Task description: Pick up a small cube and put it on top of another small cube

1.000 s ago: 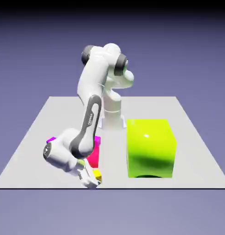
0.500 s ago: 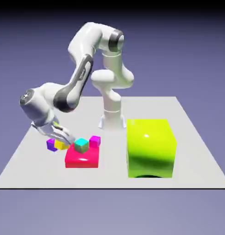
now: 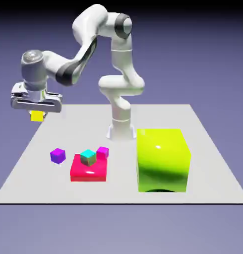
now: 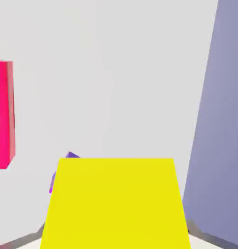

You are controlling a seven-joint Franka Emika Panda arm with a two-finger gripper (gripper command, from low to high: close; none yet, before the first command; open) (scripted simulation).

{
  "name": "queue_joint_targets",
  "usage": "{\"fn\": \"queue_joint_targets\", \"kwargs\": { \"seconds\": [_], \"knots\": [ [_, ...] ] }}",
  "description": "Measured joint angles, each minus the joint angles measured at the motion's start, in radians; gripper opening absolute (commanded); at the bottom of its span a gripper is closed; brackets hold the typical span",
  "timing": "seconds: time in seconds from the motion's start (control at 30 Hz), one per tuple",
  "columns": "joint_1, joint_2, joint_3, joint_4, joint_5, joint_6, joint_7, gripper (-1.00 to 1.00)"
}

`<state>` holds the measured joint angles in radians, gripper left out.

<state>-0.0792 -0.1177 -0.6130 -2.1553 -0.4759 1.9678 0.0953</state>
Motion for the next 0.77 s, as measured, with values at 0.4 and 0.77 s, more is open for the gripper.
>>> {"fn": "queue_joint_targets", "kwargs": {
  "seconds": [0.4, 0.77],
  "knots": [
    [-0.232, 0.154, 0.277, -0.392, -0.512, 0.240, 0.057, -1.00],
    [-0.319, 0.341, 0.289, -0.425, -0.697, 0.394, 0.183, 1.00]
  ]
}}
